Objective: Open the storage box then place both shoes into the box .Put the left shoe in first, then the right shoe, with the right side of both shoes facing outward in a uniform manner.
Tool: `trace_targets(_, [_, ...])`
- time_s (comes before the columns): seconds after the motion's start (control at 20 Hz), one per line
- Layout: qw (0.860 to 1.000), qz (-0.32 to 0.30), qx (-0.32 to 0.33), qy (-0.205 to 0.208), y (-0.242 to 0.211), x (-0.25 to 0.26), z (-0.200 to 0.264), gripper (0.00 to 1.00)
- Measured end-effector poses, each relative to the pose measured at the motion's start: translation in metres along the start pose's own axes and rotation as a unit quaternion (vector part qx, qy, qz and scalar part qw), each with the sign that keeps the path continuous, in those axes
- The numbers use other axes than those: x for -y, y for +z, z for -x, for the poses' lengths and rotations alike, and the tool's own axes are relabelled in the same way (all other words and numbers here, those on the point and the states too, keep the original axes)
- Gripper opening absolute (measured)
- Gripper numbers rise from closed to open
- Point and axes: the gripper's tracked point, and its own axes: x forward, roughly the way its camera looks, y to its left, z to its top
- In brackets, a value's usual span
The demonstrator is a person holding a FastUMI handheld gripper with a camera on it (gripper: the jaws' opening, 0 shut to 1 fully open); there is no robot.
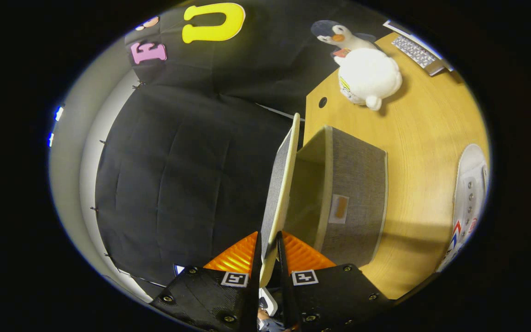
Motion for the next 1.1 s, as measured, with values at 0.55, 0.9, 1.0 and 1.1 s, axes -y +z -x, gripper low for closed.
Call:
trace_targets(0.55, [0.994,0.104,-0.014,-0.004,0.034,-0.118,-0.082,0.2])
trace_targets(0.9, [0.992,0.112,-0.051,-0.02,0.011,-0.161,-0.197,0.2])
trace_targets(1.0, [0.989,0.127,-0.065,-0.029,-0.003,-0.16,-0.228,0.2])
trace_targets(1.1, [0.987,0.134,-0.078,-0.04,-0.02,-0.157,-0.251,0.2])
